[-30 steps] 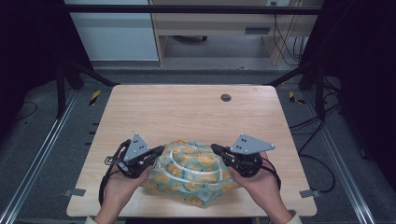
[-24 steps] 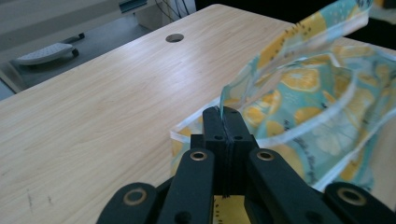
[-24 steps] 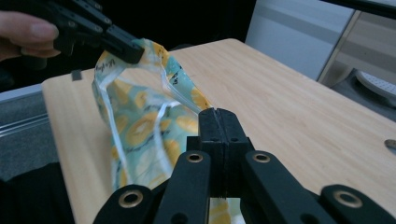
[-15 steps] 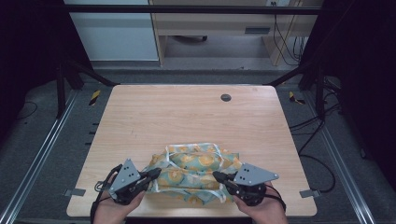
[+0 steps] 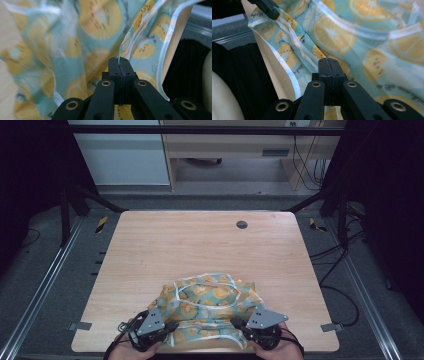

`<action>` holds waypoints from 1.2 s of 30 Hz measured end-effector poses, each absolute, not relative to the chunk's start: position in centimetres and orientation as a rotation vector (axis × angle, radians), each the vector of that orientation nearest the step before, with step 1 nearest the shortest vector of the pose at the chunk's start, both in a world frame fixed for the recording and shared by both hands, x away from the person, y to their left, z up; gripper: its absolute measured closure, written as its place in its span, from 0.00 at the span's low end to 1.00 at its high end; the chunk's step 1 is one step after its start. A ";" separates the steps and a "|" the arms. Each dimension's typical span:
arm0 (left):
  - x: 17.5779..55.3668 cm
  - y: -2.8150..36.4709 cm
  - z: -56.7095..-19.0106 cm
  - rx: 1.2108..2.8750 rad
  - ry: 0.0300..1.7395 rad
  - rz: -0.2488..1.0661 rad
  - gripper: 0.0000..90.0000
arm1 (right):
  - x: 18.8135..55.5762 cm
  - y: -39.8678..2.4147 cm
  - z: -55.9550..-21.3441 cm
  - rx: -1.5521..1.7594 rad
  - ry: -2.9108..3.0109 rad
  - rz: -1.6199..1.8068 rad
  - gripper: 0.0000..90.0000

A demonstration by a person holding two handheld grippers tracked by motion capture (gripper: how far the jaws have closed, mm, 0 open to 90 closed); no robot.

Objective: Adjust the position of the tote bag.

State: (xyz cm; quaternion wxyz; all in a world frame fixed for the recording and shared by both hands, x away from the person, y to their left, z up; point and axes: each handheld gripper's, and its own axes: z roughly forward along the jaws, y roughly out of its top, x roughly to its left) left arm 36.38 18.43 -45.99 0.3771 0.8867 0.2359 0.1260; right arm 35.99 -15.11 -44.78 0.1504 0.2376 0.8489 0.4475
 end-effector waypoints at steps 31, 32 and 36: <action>36.2 17.9 -45.7 2.211 0.616 0.378 0.59 | 39.6 -10.3 -41.7 0.467 2.573 1.074 0.48; 36.2 17.9 -45.6 2.205 0.622 0.384 0.59 | 39.4 -10.3 -41.9 0.448 2.580 1.040 0.53; 36.2 17.9 -45.4 2.194 0.623 0.390 0.59 | 39.0 -10.5 -42.2 0.419 2.598 1.004 0.92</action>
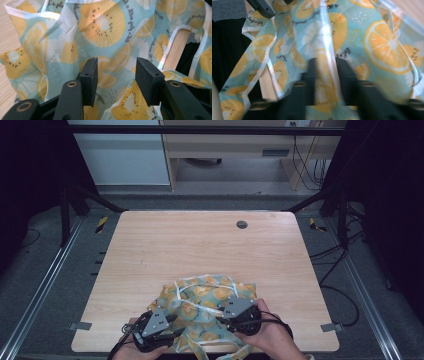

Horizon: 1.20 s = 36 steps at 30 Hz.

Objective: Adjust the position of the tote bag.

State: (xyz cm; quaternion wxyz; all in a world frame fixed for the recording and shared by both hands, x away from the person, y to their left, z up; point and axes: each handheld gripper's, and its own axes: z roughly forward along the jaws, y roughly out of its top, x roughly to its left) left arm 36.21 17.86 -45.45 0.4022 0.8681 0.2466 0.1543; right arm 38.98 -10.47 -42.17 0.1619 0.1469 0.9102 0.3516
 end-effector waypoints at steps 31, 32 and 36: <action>41.5 13.5 -43.5 2.184 0.543 0.386 0.33 | 45.0 -8.7 -35.2 0.575 2.408 1.377 1.00; 41.4 13.5 -43.6 2.178 0.545 0.392 0.39 | 45.1 -8.7 -35.2 0.579 2.410 1.372 1.00; 40.9 13.8 -43.7 2.219 0.570 0.454 0.59 | 45.3 -8.6 -35.2 0.583 2.403 1.372 1.00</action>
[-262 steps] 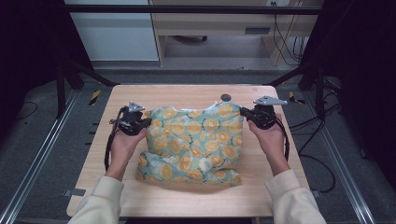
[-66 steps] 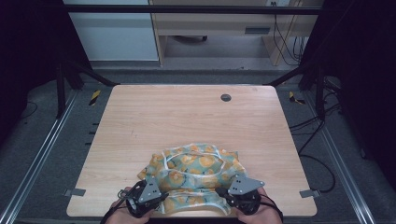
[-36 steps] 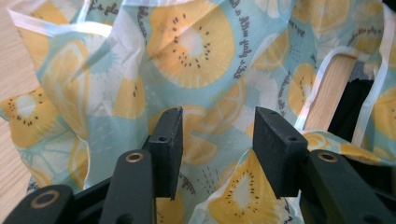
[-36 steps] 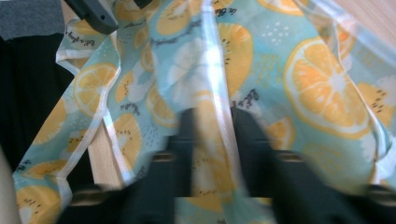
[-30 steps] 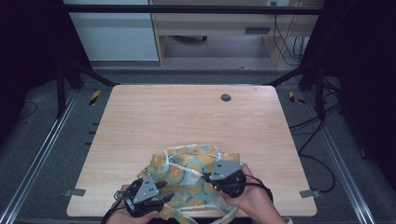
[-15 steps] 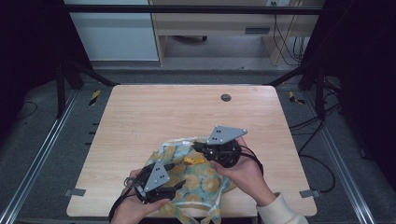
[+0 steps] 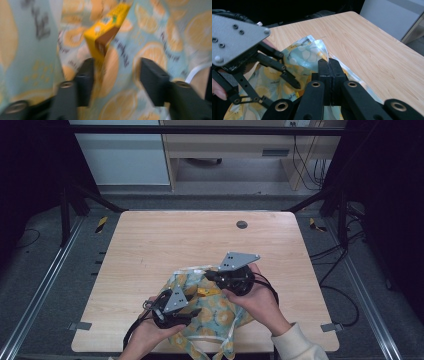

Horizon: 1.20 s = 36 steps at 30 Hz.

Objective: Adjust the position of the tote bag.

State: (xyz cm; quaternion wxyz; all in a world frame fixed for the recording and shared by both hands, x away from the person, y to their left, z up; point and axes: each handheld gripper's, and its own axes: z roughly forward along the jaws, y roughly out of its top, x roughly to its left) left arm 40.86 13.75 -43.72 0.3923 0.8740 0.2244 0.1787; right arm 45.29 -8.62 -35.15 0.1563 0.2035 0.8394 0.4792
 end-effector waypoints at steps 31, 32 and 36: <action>38.3 15.9 -41.9 2.092 0.549 0.536 1.00 | 52.2 -12.3 -39.0 0.893 2.348 1.293 1.00; 38.4 16.1 -41.9 2.095 0.553 0.532 1.00 | 52.5 -12.8 -39.3 0.925 2.341 1.282 1.00; 38.6 16.6 -42.1 2.111 0.564 0.526 1.00 | 53.0 -13.9 -40.1 0.963 2.334 1.256 1.00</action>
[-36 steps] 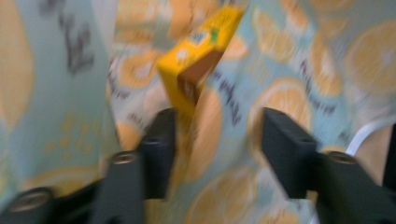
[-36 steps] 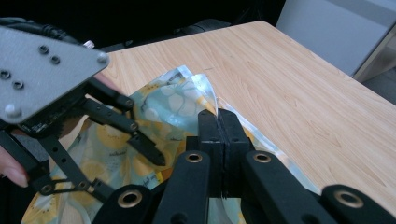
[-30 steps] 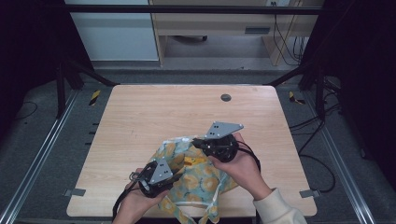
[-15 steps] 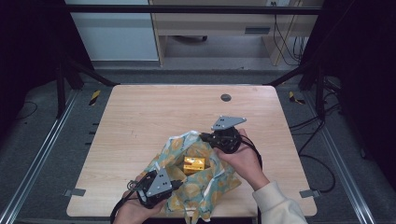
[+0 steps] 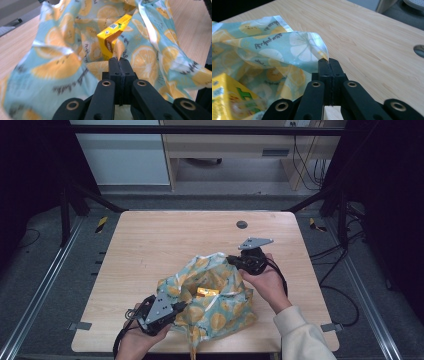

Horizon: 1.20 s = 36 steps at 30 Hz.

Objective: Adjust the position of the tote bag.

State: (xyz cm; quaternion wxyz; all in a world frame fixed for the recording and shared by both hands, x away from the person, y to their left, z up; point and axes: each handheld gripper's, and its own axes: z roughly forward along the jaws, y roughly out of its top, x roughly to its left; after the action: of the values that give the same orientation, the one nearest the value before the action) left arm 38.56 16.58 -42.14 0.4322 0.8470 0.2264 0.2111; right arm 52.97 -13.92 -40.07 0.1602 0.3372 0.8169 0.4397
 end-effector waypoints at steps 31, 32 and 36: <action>38.6 17.6 -45.7 2.366 0.507 0.425 1.00 | 52.2 -19.2 -45.7 1.129 2.367 1.126 1.00; 38.6 17.6 -45.7 2.382 0.502 0.429 1.00 | 52.1 -19.3 -46.0 1.139 2.372 1.124 1.00; 39.0 17.8 -46.1 2.397 0.527 0.424 1.00 | 51.9 -19.7 -46.7 1.143 2.386 1.102 1.00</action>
State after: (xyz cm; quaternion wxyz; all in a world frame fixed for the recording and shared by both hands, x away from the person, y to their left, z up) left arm 38.96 17.84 -46.10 0.3199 0.9119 0.2005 0.1612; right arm 51.85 -19.66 -46.74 0.1375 0.3951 0.8247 0.3807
